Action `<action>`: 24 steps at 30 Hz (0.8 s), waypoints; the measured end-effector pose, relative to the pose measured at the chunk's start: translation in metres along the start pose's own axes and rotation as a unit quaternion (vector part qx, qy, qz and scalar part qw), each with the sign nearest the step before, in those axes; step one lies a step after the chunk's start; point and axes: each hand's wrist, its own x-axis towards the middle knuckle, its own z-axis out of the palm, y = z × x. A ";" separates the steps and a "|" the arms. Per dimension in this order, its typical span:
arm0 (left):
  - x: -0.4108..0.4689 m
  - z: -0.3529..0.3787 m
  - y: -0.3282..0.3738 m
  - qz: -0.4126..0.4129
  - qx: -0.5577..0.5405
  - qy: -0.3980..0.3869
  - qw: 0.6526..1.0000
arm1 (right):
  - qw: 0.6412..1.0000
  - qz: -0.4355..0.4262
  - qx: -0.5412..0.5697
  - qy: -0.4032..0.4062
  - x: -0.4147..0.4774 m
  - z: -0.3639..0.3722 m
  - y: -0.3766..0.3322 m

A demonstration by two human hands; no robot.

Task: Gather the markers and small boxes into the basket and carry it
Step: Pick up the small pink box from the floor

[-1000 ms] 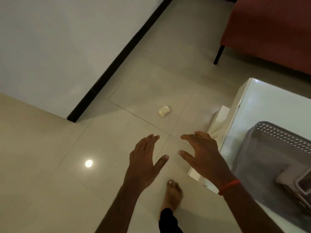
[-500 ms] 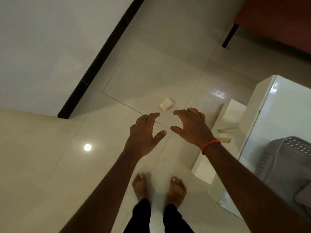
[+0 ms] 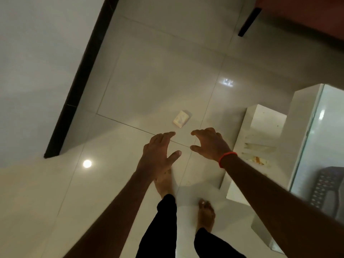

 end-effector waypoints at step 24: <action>0.180 0.062 -0.129 0.024 0.038 -0.034 0.998 | 0.997 0.026 -0.033 0.066 0.281 0.159 0.033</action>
